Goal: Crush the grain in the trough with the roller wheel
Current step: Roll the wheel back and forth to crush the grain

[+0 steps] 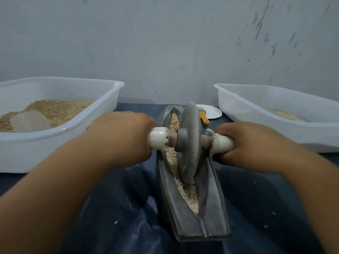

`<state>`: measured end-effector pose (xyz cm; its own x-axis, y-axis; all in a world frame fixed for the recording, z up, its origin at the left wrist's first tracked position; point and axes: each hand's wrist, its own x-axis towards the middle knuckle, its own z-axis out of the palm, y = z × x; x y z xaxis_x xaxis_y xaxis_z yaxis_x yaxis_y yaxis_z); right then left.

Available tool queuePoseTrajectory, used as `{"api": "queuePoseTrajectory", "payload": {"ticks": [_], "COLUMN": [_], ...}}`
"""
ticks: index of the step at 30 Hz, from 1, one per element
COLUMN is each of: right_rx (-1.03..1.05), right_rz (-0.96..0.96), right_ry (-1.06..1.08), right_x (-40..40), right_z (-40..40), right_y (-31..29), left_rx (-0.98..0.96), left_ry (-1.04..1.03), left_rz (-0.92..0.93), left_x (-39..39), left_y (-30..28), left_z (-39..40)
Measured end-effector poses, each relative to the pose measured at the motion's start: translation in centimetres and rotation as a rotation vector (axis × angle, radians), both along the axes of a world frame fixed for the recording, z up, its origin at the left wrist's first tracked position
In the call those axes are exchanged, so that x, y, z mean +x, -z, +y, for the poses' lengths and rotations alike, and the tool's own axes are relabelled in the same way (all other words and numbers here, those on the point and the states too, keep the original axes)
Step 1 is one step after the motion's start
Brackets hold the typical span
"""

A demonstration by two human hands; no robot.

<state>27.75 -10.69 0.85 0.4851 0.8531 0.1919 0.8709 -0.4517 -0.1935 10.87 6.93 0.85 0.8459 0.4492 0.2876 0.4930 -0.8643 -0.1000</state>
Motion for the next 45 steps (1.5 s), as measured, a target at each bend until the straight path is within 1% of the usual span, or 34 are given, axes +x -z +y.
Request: {"api": "queuePoseTrajectory", "payload": {"ticks": [1, 2, 3, 4, 6, 7, 8, 9, 11, 13, 14, 15, 17, 19, 20, 21, 24, 25, 26, 27, 29, 31, 32, 33, 34, 35, 37, 38, 39, 40, 42, 43, 44, 45], "right_rx": [0.033, 0.028, -0.010, -0.068, -0.167, -0.184, -0.172, -0.135, -0.018, 0.060, 0.039, -0.014, -0.134, -0.152, -0.124, -0.075, 0.075, 0.089, 0.070, 0.028, -0.098, -0.177, -0.182, -0.156, -0.103, -0.038, 0.068, 0.077, 0.041, -0.022, -0.138, -0.156, -0.153, -0.129], "right_rz": [-0.069, -0.087, -0.044, 0.043, 0.224, 0.266, 0.267, 0.221, 0.042, -0.122, -0.132, -0.091, 0.061, 0.167, 0.162, 0.110, -0.149, -0.193, -0.193, -0.149, 0.038, 0.242, 0.291, 0.281, 0.204, 0.081, -0.160, -0.213, -0.206, -0.149, 0.051, 0.135, 0.176, 0.167], "right_ry": [-0.004, -0.016, -0.035, -0.051, -0.069, -0.064, -0.054, -0.038, 0.012, 0.035, 0.026, 0.008, -0.028, -0.042, -0.035, -0.015, 0.080, 0.082, 0.066, 0.039, -0.015, -0.049, -0.052, -0.039, -0.006, 0.035, 0.085, 0.077, 0.056, 0.033, -0.001, -0.009, -0.018, -0.024], "right_x": [-0.1, 0.0, 0.1, 0.2, 0.1, 0.1, 0.1, 0.2, 0.4, 0.3, 0.3, 0.3, 0.3, 0.2, 0.2, 0.3, 0.4, 0.4, 0.5, 0.7, 0.8, 0.4, 0.2, 0.3, 0.5, 0.7, 0.6, 0.6, 0.7, 0.8, 0.8, 0.7, 0.5, 0.4], "right_z": [0.2, 0.1, -0.2, -0.7, -1.7, -1.9, -1.8, -1.3, 0.1, 0.9, 0.8, 0.4, -0.9, -1.6, -1.4, -0.9, 1.3, 1.5, 1.5, 1.0, -0.6, -1.9, -2.0, -1.8, -1.1, -0.2, 1.3, 1.6, 1.4, 0.8, -0.8, -1.4, -1.7, -1.5], "right_y": [0.1, 0.1, -0.2, -0.7, -1.3, -1.4, -1.2, -0.8, 0.1, 0.5, 0.4, 0.0, -0.8, -1.2, -0.9, -0.5, 0.8, 1.0, 0.9, 0.6, -0.4, -1.1, -1.1, -0.7, -0.2, 0.2, 0.8, 0.8, 0.6, 0.2, -0.7, -1.0, -1.0, -0.7], "left_rx": [-0.043, -0.092, -0.133, -0.149, -0.101, -0.060, -0.026, -0.002, 0.006, -0.055, -0.108, -0.158, -0.220, -0.220, -0.190, -0.142, -0.034, -0.040, -0.059, -0.088, -0.134, -0.094, -0.048, -0.007, 0.018, 0.021, -0.035, -0.087, -0.135, -0.168, -0.188, -0.176, -0.149, -0.110], "left_ry": [-0.009, -0.012, -0.010, -0.002, 0.023, 0.034, 0.036, 0.029, -0.001, -0.023, -0.025, -0.018, 0.017, 0.034, 0.023, 0.002, -0.064, -0.071, -0.066, -0.052, -0.011, 0.016, 0.014, 0.004, -0.012, -0.034, -0.065, -0.065, -0.054, -0.035, 0.010, 0.026, 0.032, 0.024], "left_rz": [0.033, 0.067, 0.091, 0.101, 0.085, 0.058, 0.028, 0.002, -0.025, 0.011, 0.050, 0.085, 0.116, 0.098, 0.071, 0.035, -0.075, -0.066, -0.031, 0.013, 0.068, 0.056, 0.030, -0.002, -0.034, -0.060, -0.052, -0.011, 0.036, 0.071, 0.094, 0.081, 0.061, 0.039], "left_x": [-0.1, -0.3, -0.7, -1.0, -1.3, -1.3, -1.0, -0.7, -0.1, 0.1, -0.1, -0.4, -1.1, -1.2, -1.0, -0.6, 0.5, 0.7, 0.5, 0.2, -0.7, -1.2, -1.1, -0.8, -0.4, -0.1, 0.3, 0.3, 0.0, -0.3, -0.9, -1.1, -1.1, -1.0], "left_y": [0.0, -0.1, -0.3, -0.5, -0.7, -0.7, -0.6, -0.5, 0.0, 0.1, -0.1, -0.3, -0.8, -0.8, -0.6, -0.3, 0.5, 0.5, 0.5, 0.2, -0.4, -0.6, -0.5, -0.4, -0.2, 0.1, 0.3, 0.2, 0.1, -0.1, -0.6, -0.7, -0.7, -0.6], "left_z": [0.1, 0.2, 0.1, 0.1, 0.0, 0.0, 0.0, 0.0, 0.1, 0.3, 0.4, 0.4, 0.4, 0.4, 0.4, 0.5, 0.7, 0.8, 0.8, 0.8, 0.5, 0.0, 0.0, 0.0, 0.1, 0.2, 0.6, 0.8, 0.9, 0.9, 0.6, 0.4, 0.4, 0.3]}}
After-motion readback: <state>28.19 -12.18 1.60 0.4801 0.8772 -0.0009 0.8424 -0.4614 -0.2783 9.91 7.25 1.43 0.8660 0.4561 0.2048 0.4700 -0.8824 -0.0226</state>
